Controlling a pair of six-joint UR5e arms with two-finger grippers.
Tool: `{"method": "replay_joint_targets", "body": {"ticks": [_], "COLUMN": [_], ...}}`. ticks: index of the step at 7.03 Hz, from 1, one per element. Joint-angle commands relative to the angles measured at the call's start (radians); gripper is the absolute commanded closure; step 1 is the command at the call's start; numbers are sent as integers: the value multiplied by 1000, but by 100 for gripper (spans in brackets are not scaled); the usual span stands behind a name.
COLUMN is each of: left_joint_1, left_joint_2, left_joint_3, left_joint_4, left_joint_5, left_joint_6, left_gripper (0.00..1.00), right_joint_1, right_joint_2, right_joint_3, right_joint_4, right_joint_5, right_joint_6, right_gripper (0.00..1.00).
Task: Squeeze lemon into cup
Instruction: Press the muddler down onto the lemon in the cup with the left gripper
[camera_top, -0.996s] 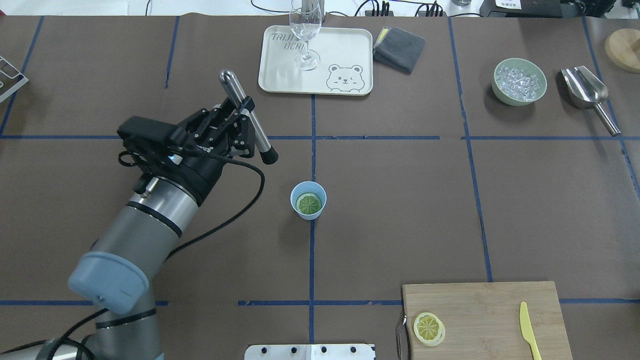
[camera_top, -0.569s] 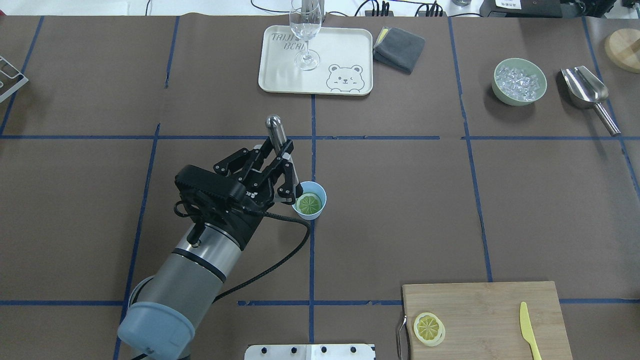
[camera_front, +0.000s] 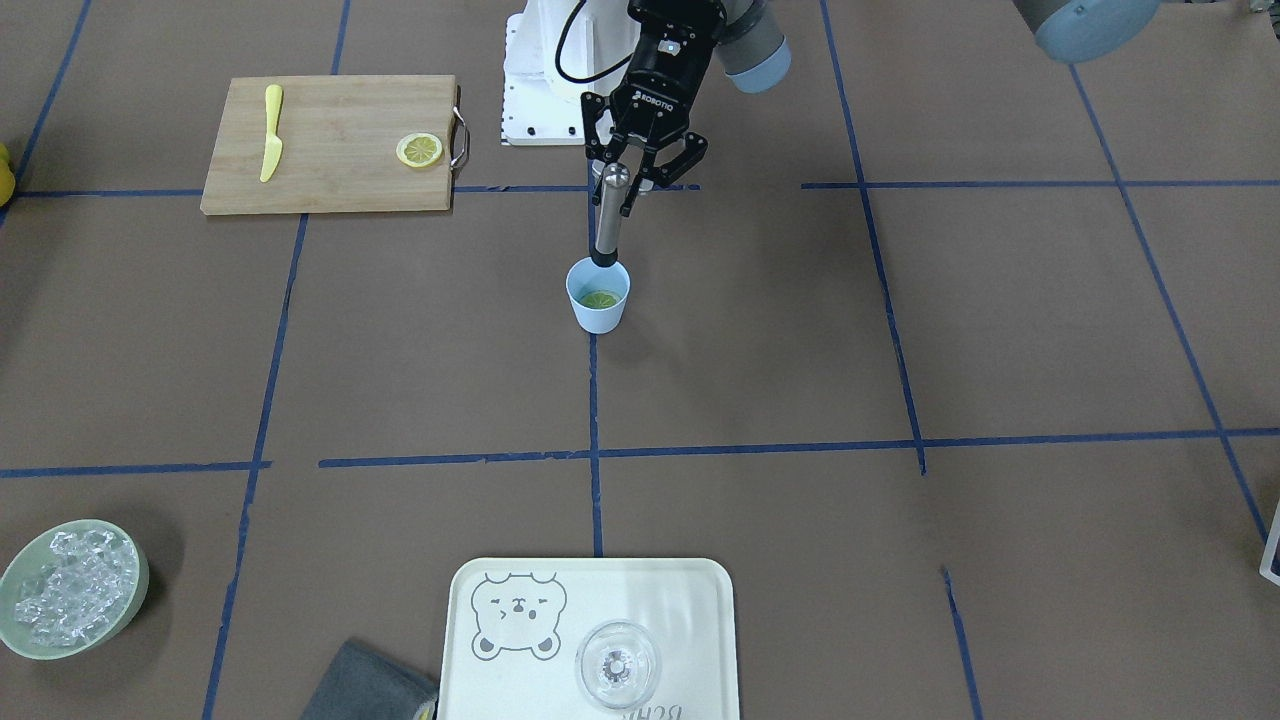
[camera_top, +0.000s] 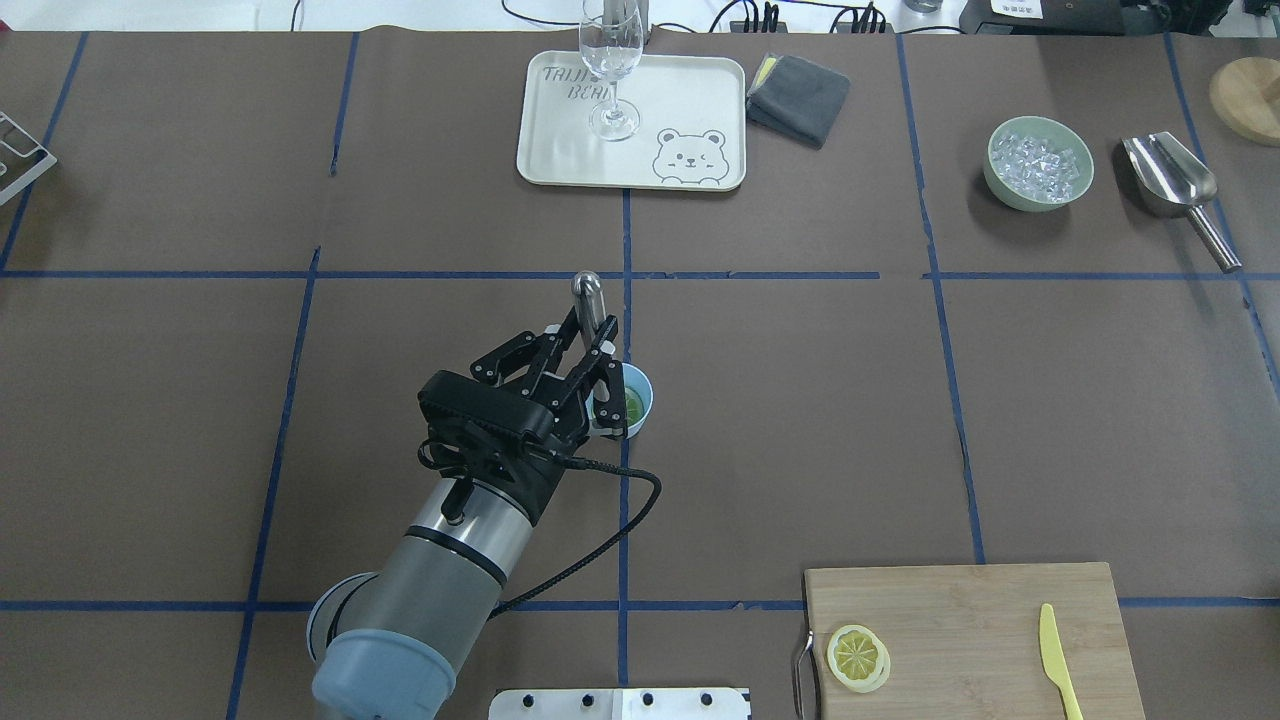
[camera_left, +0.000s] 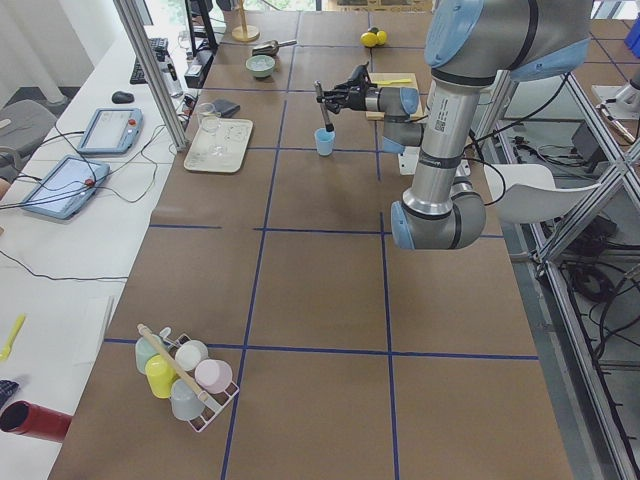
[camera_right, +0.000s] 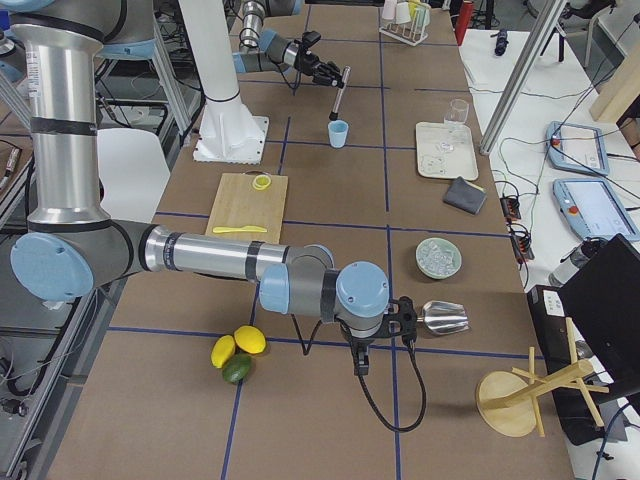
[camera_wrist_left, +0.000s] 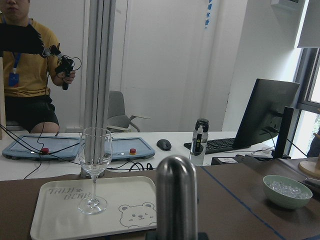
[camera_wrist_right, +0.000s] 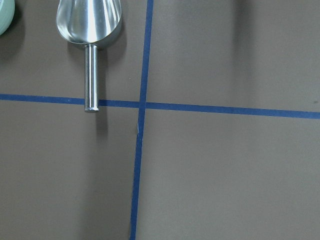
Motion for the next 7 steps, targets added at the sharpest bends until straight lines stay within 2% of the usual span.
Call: {"method": "replay_joint_targets", "body": {"ticks": [1, 5, 7], "left_joint_1": [1, -1, -1], "left_joint_2": [-25, -47, -72], "left_joint_3": [48, 68, 131], "left_joint_4": [-2, -2, -17], "left_joint_5": [2, 17, 57], "left_joint_6": [-1, -1, -2], "left_gripper": [100, 100, 100], "right_joint_1": [0, 0, 0], "right_joint_2": [1, 7, 7], "right_joint_3": [5, 3, 3], "right_joint_4": [0, 0, 0], "right_joint_5": [0, 0, 0], "right_joint_6": [2, 0, 2], "right_gripper": [0, 0, 0]}}
